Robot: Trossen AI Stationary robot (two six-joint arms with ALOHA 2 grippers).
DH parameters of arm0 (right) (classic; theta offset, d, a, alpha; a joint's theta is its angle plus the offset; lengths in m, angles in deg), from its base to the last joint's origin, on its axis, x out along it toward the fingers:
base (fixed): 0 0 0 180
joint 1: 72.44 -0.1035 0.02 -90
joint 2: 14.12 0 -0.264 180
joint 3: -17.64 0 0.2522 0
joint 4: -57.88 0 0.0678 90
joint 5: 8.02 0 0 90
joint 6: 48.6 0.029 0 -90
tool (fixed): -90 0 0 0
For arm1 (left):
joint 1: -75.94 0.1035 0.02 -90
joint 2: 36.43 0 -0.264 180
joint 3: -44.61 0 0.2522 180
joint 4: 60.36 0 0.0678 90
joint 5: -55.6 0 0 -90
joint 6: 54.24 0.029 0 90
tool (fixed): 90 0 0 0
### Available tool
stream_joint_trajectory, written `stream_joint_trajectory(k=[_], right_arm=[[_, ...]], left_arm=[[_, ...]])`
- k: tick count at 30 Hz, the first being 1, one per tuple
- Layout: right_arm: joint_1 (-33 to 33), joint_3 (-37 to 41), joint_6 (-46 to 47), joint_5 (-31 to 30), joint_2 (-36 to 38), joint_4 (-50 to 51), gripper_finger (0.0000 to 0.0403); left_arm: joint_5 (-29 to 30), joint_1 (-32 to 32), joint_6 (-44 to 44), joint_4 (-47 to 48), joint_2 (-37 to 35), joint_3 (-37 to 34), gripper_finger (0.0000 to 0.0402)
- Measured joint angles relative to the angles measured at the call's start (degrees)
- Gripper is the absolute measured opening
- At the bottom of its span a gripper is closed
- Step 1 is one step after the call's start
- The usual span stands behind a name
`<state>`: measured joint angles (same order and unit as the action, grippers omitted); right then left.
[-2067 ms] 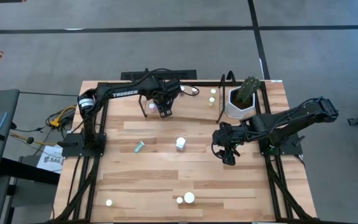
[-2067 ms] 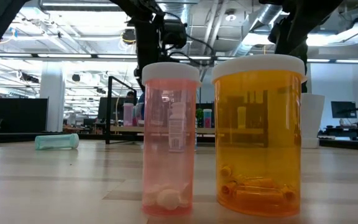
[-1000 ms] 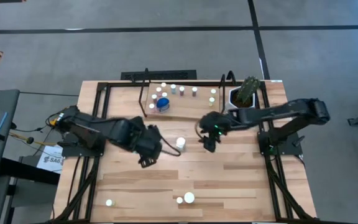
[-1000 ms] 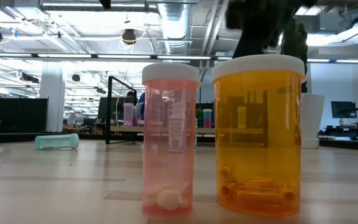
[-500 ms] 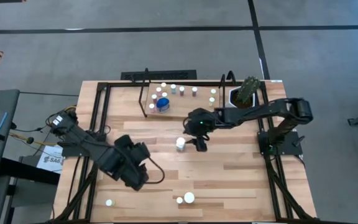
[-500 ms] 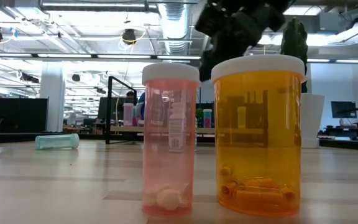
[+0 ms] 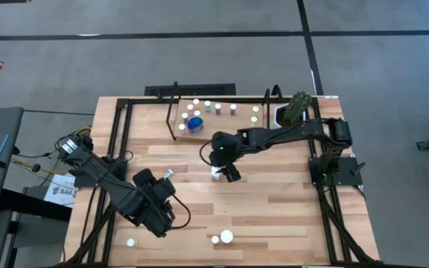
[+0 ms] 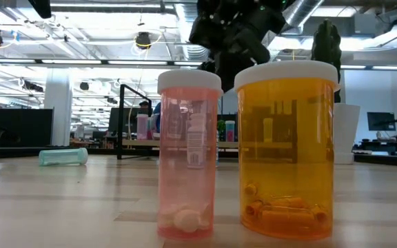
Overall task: Pick and place medicine bottles onto shelf by color
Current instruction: Put the white pill bottle on the shelf
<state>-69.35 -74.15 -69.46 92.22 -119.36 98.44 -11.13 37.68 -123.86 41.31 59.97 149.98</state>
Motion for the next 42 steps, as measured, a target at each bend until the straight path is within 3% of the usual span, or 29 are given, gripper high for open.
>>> stream_joint_trajectory(k=[8, 28, 42], right_arm=[[0.0, -1.7, -5.1, 0.1, -1.0, 2.1, 0.0249], [-0.1, -1.7, -1.6, 0.2, -1.0, 3.8, 0.025], [-0.2, -1.7, 0.5, 0.2, -0.9, 4.3, 0.0301]], left_arm=[[0.0, 0.0, 0.0, 0.7, 0.0, 0.0, 0.0254], [1.5, 0.0, 0.0, 0.8, 0.0, 0.0, 0.0254], [2.6, 0.0, -0.1, 0.1, 0.0, 0.0, 0.0254]])
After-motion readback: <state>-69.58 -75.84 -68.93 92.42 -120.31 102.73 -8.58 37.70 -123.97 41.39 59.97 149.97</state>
